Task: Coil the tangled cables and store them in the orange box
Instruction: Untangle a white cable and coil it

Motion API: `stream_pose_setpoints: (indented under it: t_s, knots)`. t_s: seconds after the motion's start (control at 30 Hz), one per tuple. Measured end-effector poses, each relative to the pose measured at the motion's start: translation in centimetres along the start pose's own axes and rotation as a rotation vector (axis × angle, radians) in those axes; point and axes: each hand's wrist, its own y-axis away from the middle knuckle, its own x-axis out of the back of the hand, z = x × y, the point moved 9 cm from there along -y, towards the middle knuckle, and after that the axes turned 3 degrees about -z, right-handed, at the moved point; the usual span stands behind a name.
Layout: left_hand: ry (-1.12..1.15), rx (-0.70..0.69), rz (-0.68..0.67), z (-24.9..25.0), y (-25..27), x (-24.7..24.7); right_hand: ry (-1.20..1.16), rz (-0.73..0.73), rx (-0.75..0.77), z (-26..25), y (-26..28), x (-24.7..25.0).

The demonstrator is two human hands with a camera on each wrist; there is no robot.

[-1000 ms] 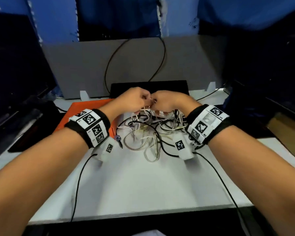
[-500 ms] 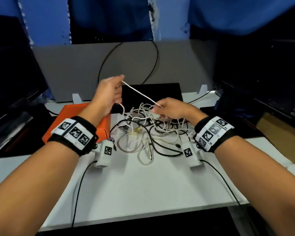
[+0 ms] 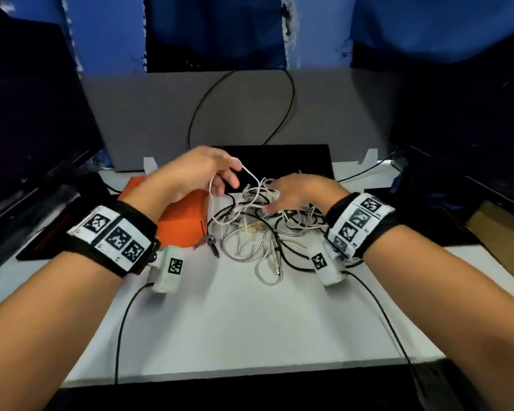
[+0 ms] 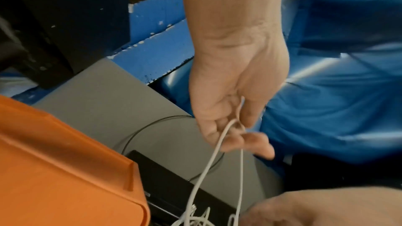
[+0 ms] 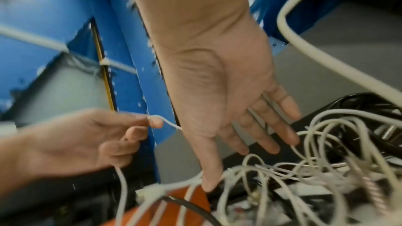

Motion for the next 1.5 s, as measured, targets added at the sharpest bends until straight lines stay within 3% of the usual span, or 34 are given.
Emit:
stream_pose_setpoints:
  t_s: [0.07, 0.17, 0.23, 0.3, 0.4, 0.47, 0.53, 0.63, 0.7, 0.83, 0.93, 1.0, 1.13, 1.2, 1.27, 1.37, 1.43, 1.5]
  knots:
    - [-0.207, 0.094, -0.124, -1.1, -0.4, -2.3, 0.108, -0.097, -0.063, 0.9, -1.4, -2.2]
    - [-0.323, 0.152, -0.151, -1.8, -1.6, -4.5, 0.137, -0.147, -0.048, 1.5, -2.4, -4.2]
    - [-0.362, 0.154, -0.184, -1.7, -2.6, -5.8, 0.092, -0.017, 0.0, 1.5, -2.5, -2.8]
    - [-0.394, 0.16, -0.259, -1.5, -3.6, -7.3, -0.054, 0.232, 0.038, 2.0, -2.2, 0.9]
    - [-0.512, 0.155, -0.304, -1.5, -4.8, -8.9, -0.637, 0.557, 0.113, 3.5, -0.9, 6.8]
    - [-0.557, 0.131, -0.308, -1.5, -5.8, -9.5, -0.867, 0.675, 0.198, 4.1, 0.3, 9.4]
    - [-0.397, 0.153, -0.282, -1.5, -6.3, -9.2, -0.902, 0.736, 0.26, 3.8, 1.5, 11.2]
    - [-0.02, 0.09, -0.208, -0.1, -7.0, -7.8, -0.8, 0.735, 0.313, 3.2, 2.0, 12.1]
    - [0.104, 0.007, -0.155, 1.3, -7.1, -6.6, -0.719, 0.681, 0.318, 2.7, 1.6, 11.7]
    - [0.074, -0.067, -0.154, 3.4, -7.1, -5.0, -0.685, 0.654, 0.315, 2.1, 1.4, 12.0]
    - [-0.23, -0.094, -0.151, 3.9, -7.0, -4.2, -0.688, 0.708, 0.279, 2.1, 1.5, 13.0]
    - [-0.315, -0.109, -0.114, 3.9, -6.9, -3.2, -0.74, 0.767, 0.258, 2.5, 1.4, 13.9]
    - [0.017, -0.031, -0.003, 3.4, -6.9, 0.0, -0.788, 0.672, 0.319, 2.3, 0.4, 13.9]
    - [-0.092, -0.11, 0.037, 4.0, -7.1, 0.6, -0.738, 0.585, 0.39, 0.9, 0.3, 13.3]
    - [-0.232, -0.207, -0.011, 4.9, -7.3, -0.5, -0.703, 0.557, 0.434, -0.4, 0.4, 13.1]
    - [-0.167, -0.197, -0.065, 5.1, -7.4, -1.8, -0.753, 0.613, 0.463, -0.9, 1.1, 13.9]
    - [0.009, -0.197, -0.058, 5.7, -7.1, -1.4, -0.736, 0.668, 0.433, -0.6, 2.1, 15.0]
    - [0.056, -0.236, 0.073, 6.7, -6.8, 1.0, -0.603, 0.688, 0.295, 0.9, 2.7, 16.2]
